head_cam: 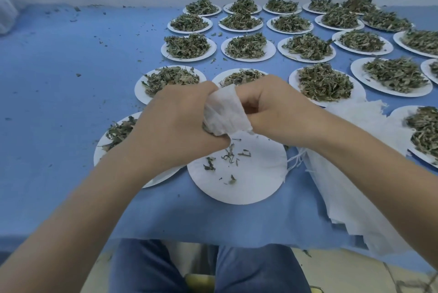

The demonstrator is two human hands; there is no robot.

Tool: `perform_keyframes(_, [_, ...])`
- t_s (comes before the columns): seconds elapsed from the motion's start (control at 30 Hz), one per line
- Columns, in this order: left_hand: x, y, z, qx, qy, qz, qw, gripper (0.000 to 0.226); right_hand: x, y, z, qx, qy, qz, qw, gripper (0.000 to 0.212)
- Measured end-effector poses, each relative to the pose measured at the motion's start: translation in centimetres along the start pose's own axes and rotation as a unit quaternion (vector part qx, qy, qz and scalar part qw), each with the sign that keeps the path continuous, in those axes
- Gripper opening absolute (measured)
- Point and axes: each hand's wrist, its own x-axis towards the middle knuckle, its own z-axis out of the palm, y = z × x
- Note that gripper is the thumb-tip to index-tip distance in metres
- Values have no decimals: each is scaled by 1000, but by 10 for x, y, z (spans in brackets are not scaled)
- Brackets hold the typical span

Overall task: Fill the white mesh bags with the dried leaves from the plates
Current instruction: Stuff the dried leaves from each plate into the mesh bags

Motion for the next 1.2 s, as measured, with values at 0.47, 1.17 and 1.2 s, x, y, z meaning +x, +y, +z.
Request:
perform_keyframes(0.47, [-23, -24, -20, 103, -68, -107, 987, 31, -13, 20, 0, -128, 73, 50, 988, 29])
perform_keyframes(1.17, [-19, -33, -16, 111, -65, -96, 987, 30, -28, 30, 29, -259, -154, -21, 953, 38])
perform_keyframes(1.2, [-18, -33, -16, 108, -66, -94, 987, 29, -26, 29, 29, -261, -141, -22, 955, 38])
